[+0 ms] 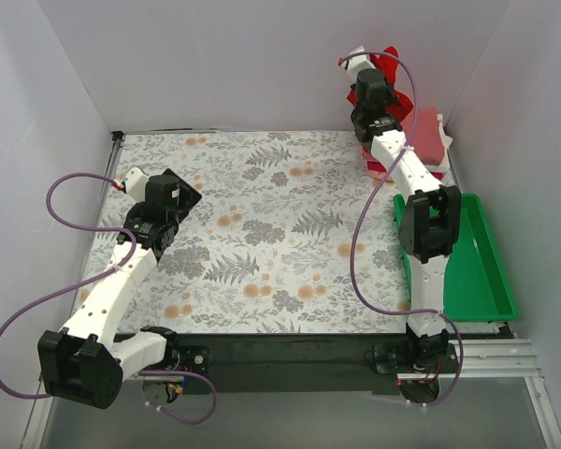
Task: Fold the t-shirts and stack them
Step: Neatly place the folded tshirt to the corner
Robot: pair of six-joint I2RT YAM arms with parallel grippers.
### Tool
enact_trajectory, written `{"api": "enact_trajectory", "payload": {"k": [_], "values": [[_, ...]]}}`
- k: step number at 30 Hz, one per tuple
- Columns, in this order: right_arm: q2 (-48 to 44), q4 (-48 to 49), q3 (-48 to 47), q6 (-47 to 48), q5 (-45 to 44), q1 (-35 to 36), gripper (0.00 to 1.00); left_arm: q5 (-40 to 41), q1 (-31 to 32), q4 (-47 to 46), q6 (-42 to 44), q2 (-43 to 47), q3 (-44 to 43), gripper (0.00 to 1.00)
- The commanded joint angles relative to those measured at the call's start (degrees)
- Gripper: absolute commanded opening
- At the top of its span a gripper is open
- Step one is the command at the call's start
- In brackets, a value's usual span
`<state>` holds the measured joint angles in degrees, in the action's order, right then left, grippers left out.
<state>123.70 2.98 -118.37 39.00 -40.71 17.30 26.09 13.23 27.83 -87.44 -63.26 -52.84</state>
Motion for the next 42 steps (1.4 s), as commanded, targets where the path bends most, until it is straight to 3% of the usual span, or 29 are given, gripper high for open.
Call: {"api": "enact_trajectory", "payload": {"k": [1, 19, 29, 32, 33, 35, 36, 39, 42], "values": [[0.31, 4.40, -2.57, -1.21, -0.25, -0.95, 0.01, 0.98, -0.05, -0.50, 0.08, 0.34, 0.37, 0.98], [5.41, 4.40, -0.64, -4.20, 1.16, -6.83, 0.01, 1.07, -0.05, -0.50, -0.01, -1.60, -0.25, 0.98], [4.89, 3.61, 5.42, -9.38, 5.37, -10.35, 0.04, 1.25, -0.05, -0.50, 0.08, -2.83, -0.95, 0.98], [4.88, 3.34, 6.22, -10.96, 5.55, -11.32, 0.21, 1.16, -0.05, -0.59, 0.08, -3.00, -0.86, 0.98], [5.06, 3.34, 6.22, -11.49, 5.29, -11.58, 0.35, 1.07, -0.05, -0.59, 0.08, -3.09, -0.95, 0.98], [4.89, 3.26, 6.39, -12.98, 5.11, -12.29, 0.46, 1.07, -0.05, -0.59, 0.16, -3.09, -1.04, 0.98], [4.71, 3.26, 6.57, -13.86, 5.11, -12.55, 0.64, 1.16, -0.05, -0.59, 0.16, -3.18, -1.04, 0.98], [3.48, 2.82, 7.27, -16.59, 6.51, -13.26, 0.91, 1.16, -0.05, -0.59, 0.16, -2.92, -0.95, 0.98], [1.11, 0.98, 8.32, -19.74, 10.38, -13.34, 0.98, 1.25, -0.05, -0.50, 0.16, -2.74, -0.95, 0.98]]}}
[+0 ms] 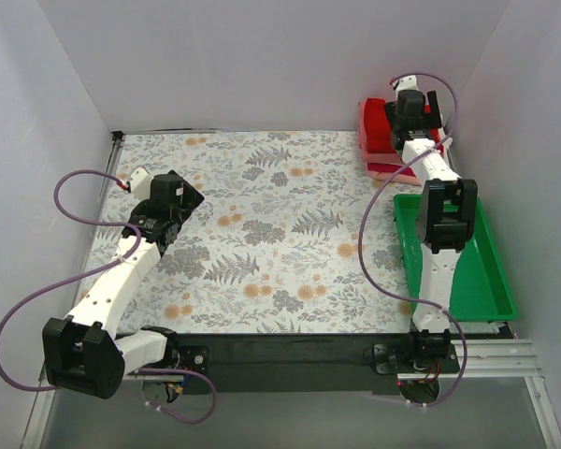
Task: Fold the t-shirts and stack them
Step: Neatly place the folded tshirt to the corner, then reset both grippers
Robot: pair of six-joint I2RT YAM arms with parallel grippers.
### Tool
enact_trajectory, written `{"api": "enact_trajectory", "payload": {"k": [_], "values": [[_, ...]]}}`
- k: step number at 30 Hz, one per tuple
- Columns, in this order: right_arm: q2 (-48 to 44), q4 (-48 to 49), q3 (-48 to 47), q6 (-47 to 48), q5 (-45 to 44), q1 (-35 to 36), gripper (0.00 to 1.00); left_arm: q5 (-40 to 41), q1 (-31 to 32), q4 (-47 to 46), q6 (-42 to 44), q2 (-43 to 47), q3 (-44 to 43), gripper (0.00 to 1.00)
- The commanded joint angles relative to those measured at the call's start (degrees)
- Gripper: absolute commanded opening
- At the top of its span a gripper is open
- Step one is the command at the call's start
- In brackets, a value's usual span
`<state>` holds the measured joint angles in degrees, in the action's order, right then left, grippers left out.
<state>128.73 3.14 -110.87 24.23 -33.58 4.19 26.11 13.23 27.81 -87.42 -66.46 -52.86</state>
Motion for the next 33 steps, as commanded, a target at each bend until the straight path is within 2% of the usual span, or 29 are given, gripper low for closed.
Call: {"api": "enact_trajectory", "payload": {"k": [1, 6, 12, 16, 17, 19, 20, 24, 31, 33], "values": [[-5.49, 0.30, 1.27, -6.20, 4.48, -0.32, 0.98, 1.14, -0.05, -0.48, 0.14, 0.45, -1.02, 0.98], [-11.12, -5.41, 3.99, -16.29, 13.97, -0.67, 0.98, 0.61, -0.05, -0.39, 0.05, 0.80, -0.93, 0.98], [-28.22, -6.30, 17.86, -27.65, 26.10, -0.85, 0.98, -1.41, -0.05, 0.75, -0.56, 2.47, -1.89, 0.98], [-42.30, -6.39, 35.07, -34.41, 28.75, -0.85, 0.98, -3.08, -0.05, 1.19, -1.79, 4.93, -1.19, 0.98], [-45.20, -6.13, 42.59, -35.90, 29.36, -0.85, 0.98, -3.34, -0.05, 1.19, -2.05, 5.45, -0.58, 0.98], [-53.35, -5.69, 49.05, -39.60, 31.73, -0.85, 0.98, -2.82, -0.05, 1.36, -3.28, 6.69, 0.12, 0.98], [-56.10, -5.69, 55.87, -40.83, 32.87, -0.85, 0.98, -2.90, -0.05, 1.45, -4.50, 6.95, 0.91, 0.98], [-68.85, -5.60, 70.30, -43.74, 35.06, -0.85, 0.98, -4.57, -0.05, 1.72, -5.13, 7.57, 2.76, 0.98], [-91.95, -5.60, 88.60, -45.23, 35.52, -0.76, 0.98, -5.80, -0.05, 3.38, -6.19, 6.69, 5.31, 0.98], [-94.96, -5.68, 89.86, -45.15, 33.94, -0.85, 0.98, -6.33, -0.05, 3.56, -6.01, 7.13, 5.40, 0.98]]}}
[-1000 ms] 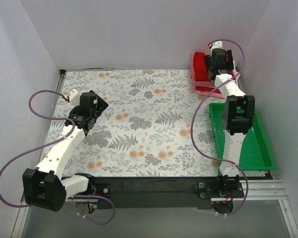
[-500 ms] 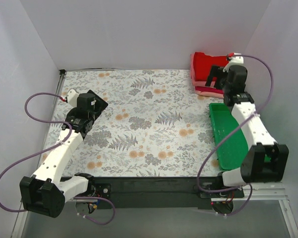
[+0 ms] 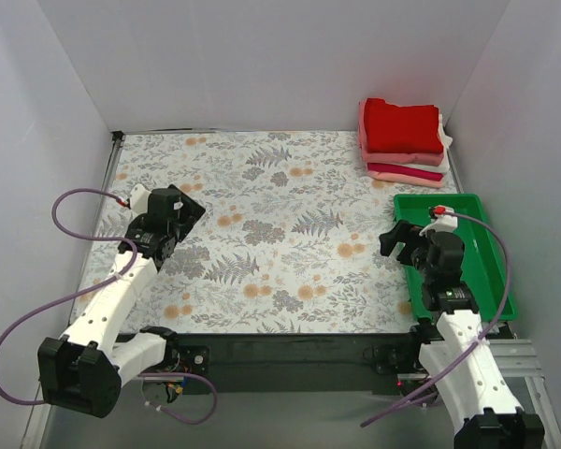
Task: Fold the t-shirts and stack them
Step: Reset both grippers
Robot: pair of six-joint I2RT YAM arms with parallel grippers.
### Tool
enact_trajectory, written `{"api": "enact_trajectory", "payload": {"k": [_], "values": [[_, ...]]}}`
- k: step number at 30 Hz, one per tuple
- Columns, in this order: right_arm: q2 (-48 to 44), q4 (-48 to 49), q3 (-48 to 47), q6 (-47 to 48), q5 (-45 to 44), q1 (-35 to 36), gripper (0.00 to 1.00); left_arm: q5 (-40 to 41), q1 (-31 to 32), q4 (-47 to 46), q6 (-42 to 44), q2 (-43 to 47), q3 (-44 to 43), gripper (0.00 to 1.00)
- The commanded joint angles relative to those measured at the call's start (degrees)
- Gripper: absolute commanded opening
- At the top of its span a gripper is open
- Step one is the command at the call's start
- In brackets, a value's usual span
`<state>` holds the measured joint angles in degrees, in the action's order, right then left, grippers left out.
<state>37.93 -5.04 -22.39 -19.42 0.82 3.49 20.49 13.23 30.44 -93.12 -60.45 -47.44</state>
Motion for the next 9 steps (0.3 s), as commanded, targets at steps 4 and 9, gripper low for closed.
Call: {"api": "enact_trajectory", "payload": {"k": [4, 9], "values": [[-8.66, 1.35, 2.53, -1.15, -0.38, -0.15, 0.98, -0.28, -0.05, 1.20, -0.66, 3.14, 1.03, 0.98], [-9.72, 0.56, 2.00, -0.97, -0.56, -0.15, 0.98, -0.28, -0.05, 1.03, -1.62, 6.30, 1.91, 0.98]]}}
